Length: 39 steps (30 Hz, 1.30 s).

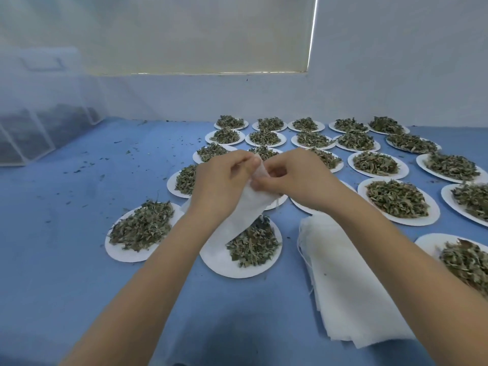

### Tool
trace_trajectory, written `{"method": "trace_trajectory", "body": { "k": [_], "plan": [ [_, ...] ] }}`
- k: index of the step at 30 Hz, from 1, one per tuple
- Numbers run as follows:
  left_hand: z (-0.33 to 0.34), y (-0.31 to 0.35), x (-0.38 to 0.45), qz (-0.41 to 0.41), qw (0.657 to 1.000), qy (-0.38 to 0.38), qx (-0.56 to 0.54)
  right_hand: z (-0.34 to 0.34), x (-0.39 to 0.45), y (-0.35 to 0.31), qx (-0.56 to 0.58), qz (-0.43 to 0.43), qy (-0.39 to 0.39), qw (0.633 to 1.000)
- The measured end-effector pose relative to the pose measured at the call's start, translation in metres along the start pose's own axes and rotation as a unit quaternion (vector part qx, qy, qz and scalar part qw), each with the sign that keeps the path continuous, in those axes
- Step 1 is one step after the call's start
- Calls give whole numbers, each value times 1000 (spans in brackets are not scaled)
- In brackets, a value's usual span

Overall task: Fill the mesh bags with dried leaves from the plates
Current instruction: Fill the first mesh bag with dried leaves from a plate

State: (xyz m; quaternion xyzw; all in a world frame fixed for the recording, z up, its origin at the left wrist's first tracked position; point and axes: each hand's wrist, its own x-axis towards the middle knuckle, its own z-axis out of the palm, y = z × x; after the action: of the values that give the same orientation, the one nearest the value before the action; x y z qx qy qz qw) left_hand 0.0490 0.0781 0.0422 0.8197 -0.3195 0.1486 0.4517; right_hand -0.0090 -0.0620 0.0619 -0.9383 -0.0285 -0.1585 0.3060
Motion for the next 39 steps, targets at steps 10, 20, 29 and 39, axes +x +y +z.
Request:
{"method": "trace_trajectory", "body": {
  "k": [10, 20, 29, 39],
  "plan": [
    [-2, -4, 9, 2, 1000, -4, -28, -4, 15, -4, 34, 18, -4, 999],
    [2, -6, 21, 8, 998, -2, -67, -5, 22, 4, 65, -1, -44, 997],
    [-4, -13, 12, 162, 974, 6, 161, -1, 29, 7, 415, 154, -141, 886],
    [3, -38, 13, 235, 935, 32, 263, 9, 27, 7, 585, 146, -237, 762]
  ]
}}
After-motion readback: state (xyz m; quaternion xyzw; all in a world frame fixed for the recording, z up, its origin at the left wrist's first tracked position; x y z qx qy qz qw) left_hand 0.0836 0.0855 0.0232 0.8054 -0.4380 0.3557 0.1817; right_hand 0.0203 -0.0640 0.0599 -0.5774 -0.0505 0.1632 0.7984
